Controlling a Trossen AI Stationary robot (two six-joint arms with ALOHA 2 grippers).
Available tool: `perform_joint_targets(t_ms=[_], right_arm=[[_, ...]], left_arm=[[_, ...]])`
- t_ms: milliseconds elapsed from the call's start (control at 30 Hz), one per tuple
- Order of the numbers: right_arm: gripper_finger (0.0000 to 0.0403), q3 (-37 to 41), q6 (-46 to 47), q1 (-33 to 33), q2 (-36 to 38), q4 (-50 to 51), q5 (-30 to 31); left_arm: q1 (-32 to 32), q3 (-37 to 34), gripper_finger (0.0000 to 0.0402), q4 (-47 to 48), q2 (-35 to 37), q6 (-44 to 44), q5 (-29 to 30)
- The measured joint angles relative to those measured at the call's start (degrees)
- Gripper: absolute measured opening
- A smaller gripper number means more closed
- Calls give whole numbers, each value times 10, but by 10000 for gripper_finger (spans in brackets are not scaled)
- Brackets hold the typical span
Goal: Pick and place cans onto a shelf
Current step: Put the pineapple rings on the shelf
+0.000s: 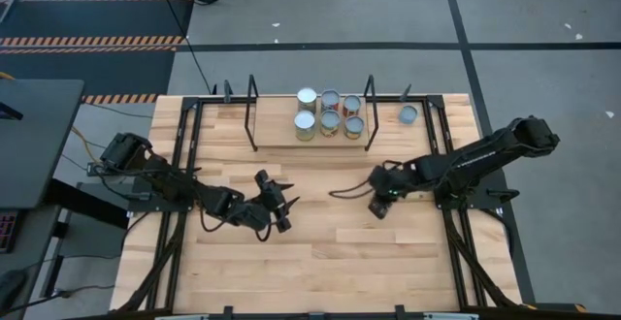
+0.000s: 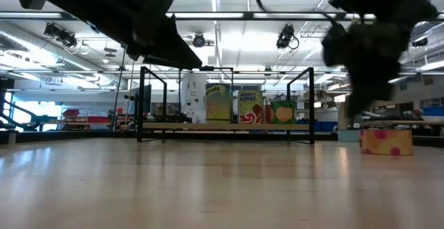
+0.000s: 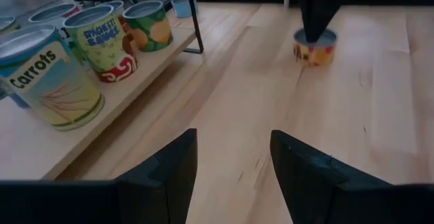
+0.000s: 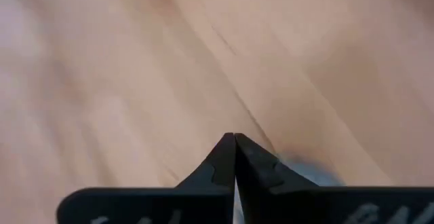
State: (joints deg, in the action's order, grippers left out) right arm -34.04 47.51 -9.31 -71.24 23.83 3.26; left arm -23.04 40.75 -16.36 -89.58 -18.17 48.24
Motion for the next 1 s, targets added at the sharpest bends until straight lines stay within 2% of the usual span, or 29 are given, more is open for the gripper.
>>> perform_joint_targets(t_ms=[100, 167, 433, 533, 600, 700, 867, 933, 1000], right_arm=[[12, 0, -83, 2, 7, -95, -16], [8, -4, -100, -2, 20, -89, -28], [5, -4, -13, -38, 64, 237, -27], [5, 8, 8, -41, 59, 259, -23], [5, 22, 3, -41, 50, 219, -11], [5, 44, -26, -35, 30, 96, 0], [5, 49, -102, -31, 1, -132, -10], [5, 48, -128, -31, 1, -171, -23], [5, 49, -135, -31, 4, -163, -14]], left_arm=[[1, 0, 192, -1, 0, 0, -9], [0, 0, 192, -1, 0, -1, -18], [-7, 0, 192, -1, 0, -6, -32], [-5, 0, 192, -2, 0, -8, -35], [-6, 0, 193, -6, 0, -7, -35], [-6, 0, 203, -10, 0, -7, -35], [-6, 0, 248, -40, 0, -7, -67], [-5, 0, 266, -59, 0, -6, -86], [-6, 0, 280, -72, 0, -7, -97]])
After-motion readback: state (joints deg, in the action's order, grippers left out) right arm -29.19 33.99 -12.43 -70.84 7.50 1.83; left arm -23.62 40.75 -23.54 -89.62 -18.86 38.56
